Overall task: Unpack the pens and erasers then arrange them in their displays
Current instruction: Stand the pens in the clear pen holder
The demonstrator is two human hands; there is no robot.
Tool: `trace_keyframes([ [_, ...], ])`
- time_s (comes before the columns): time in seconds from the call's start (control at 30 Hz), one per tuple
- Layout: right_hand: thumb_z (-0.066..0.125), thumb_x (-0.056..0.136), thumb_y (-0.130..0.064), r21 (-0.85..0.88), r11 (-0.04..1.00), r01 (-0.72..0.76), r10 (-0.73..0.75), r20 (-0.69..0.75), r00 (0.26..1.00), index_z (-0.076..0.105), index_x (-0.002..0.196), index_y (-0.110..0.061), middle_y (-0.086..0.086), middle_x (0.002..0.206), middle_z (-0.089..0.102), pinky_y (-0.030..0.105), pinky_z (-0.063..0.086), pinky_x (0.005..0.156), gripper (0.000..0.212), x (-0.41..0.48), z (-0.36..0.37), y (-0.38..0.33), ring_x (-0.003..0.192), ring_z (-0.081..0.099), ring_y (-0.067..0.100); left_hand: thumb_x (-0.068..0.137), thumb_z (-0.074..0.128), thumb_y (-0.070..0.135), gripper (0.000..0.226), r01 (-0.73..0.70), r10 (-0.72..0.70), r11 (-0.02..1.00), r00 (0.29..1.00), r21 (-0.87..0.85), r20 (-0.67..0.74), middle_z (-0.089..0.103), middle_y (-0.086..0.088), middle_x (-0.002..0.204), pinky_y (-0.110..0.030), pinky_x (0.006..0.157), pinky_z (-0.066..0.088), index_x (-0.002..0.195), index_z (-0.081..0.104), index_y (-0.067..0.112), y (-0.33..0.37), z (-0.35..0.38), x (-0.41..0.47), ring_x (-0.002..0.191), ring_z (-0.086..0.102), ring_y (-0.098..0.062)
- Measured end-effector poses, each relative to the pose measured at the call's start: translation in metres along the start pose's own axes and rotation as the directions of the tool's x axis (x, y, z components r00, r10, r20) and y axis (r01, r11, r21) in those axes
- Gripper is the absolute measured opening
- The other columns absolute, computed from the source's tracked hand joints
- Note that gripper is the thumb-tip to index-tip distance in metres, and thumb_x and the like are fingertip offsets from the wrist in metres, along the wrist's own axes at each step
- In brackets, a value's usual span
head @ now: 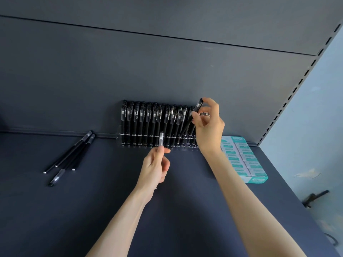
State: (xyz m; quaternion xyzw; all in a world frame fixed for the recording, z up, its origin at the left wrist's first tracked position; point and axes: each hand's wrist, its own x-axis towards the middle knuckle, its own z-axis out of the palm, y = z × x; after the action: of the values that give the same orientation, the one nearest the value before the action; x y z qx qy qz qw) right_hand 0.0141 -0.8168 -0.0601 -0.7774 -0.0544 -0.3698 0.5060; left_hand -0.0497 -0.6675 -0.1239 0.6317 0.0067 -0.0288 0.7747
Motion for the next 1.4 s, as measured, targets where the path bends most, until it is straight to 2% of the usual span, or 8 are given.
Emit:
trace_keyframes([
  [0.1, 0.060, 0.088, -0.010, -0.036, 0.999, -0.005, 0.007, 0.033, 0.999, 0.051, 0.120, -0.026, -0.014, 0.082, 0.055, 0.014, 0.043, 0.065, 0.037, 0.000, 0.004, 0.005, 0.065, 0.056, 0.008, 0.100, 0.043, 0.033, 0.022, -0.003, 0.003, 1.000, 1.000, -0.002, -0.014, 0.047, 0.002, 0.058, -0.020, 0.039, 0.016, 0.089, 0.055, 0.019, 0.002, 0.001, 0.000, 0.038, 0.025, -0.008],
  [0.2, 0.062, 0.088, -0.010, -0.115, 0.991, 0.062, -0.054, 0.073, 0.996, 0.054, 0.120, -0.019, -0.016, 0.078, 0.054, 0.027, 0.050, 0.070, 0.035, -0.004, 0.006, 0.008, 0.065, 0.055, 0.010, 0.099, 0.045, 0.033, 0.020, -0.047, 0.047, 0.998, 0.999, 0.036, 0.006, 0.043, 0.004, 0.058, -0.021, 0.041, 0.019, 0.089, 0.058, 0.022, 0.005, 0.002, -0.003, 0.040, 0.027, -0.008],
  [0.33, 0.063, 0.087, -0.008, -0.194, 0.972, 0.130, -0.113, 0.094, 0.989, 0.059, 0.118, -0.014, -0.004, 0.080, 0.063, 0.043, 0.053, 0.072, 0.032, -0.007, 0.007, 0.010, 0.070, 0.060, 0.019, 0.098, 0.048, 0.031, 0.020, -0.077, 0.081, 0.992, 0.996, 0.096, -0.036, 0.041, 0.010, 0.054, -0.012, 0.041, 0.028, 0.092, 0.064, 0.022, 0.006, 0.004, -0.005, 0.044, 0.033, -0.003],
  [0.93, 0.060, 0.088, -0.010, -0.352, 0.928, 0.126, -0.056, 0.203, 0.978, 0.060, 0.116, -0.017, -0.001, 0.082, 0.066, 0.038, 0.050, 0.071, 0.028, -0.004, 0.000, 0.004, 0.071, 0.059, 0.022, 0.099, 0.048, 0.014, 0.021, -0.077, 0.080, 0.996, 0.995, 0.049, -0.057, 0.051, 0.007, 0.067, -0.015, 0.048, 0.035, 0.101, 0.068, 0.020, 0.005, 0.005, -0.004, 0.053, 0.041, -0.003],
  [1.03, 0.064, 0.087, -0.017, -0.202, 0.979, 0.033, -0.011, 0.109, 0.994, 0.064, 0.106, -0.018, -0.006, 0.077, 0.063, 0.034, 0.051, 0.068, 0.019, -0.014, -0.007, -0.005, 0.065, 0.058, 0.014, 0.097, 0.051, 0.015, 0.019, -0.101, 0.102, 0.993, 0.995, 0.062, -0.022, 0.055, 0.010, 0.066, -0.015, 0.049, 0.036, 0.100, 0.068, 0.022, 0.004, 0.004, -0.004, 0.054, 0.043, -0.004],
  [1.13, 0.070, 0.082, -0.028, 0.100, 0.972, -0.214, 0.180, 0.276, 0.944, 0.064, 0.096, -0.027, -0.005, 0.071, 0.069, 0.033, 0.055, 0.071, 0.015, -0.030, -0.013, -0.012, 0.069, 0.065, 0.010, 0.095, 0.055, 0.015, 0.019, -0.119, 0.118, 0.991, 0.993, 0.054, 0.020, 0.057, 0.009, 0.067, -0.015, 0.052, 0.039, 0.101, 0.070, 0.025, 0.003, 0.004, -0.004, 0.054, 0.044, -0.006],
  [1.2, 0.072, 0.080, -0.026, 0.136, 0.951, -0.279, 0.207, 0.392, 0.897, 0.061, 0.096, -0.034, -0.006, 0.076, 0.072, 0.038, 0.057, 0.075, 0.021, -0.039, -0.015, -0.012, 0.074, 0.069, 0.013, 0.094, 0.057, 0.014, 0.021, -0.141, 0.137, 0.988, 0.989, 0.063, 0.056, 0.058, 0.009, 0.067, -0.015, 0.055, 0.040, 0.100, 0.071, 0.028, 0.003, 0.004, -0.005, 0.055, 0.044, -0.007],
  [1.4, 0.068, 0.084, -0.010, 0.127, 0.962, -0.243, 0.182, 0.369, 0.911, 0.059, 0.100, -0.033, -0.003, 0.077, 0.070, 0.046, 0.055, 0.078, 0.029, -0.044, -0.019, -0.011, 0.072, 0.068, 0.020, 0.090, 0.063, 0.011, 0.022, -0.134, 0.131, 0.989, 0.990, 0.056, 0.052, 0.064, 0.003, 0.075, -0.017, 0.059, 0.046, 0.108, 0.070, 0.021, 0.000, 0.006, -0.003, 0.064, 0.057, -0.008],
])
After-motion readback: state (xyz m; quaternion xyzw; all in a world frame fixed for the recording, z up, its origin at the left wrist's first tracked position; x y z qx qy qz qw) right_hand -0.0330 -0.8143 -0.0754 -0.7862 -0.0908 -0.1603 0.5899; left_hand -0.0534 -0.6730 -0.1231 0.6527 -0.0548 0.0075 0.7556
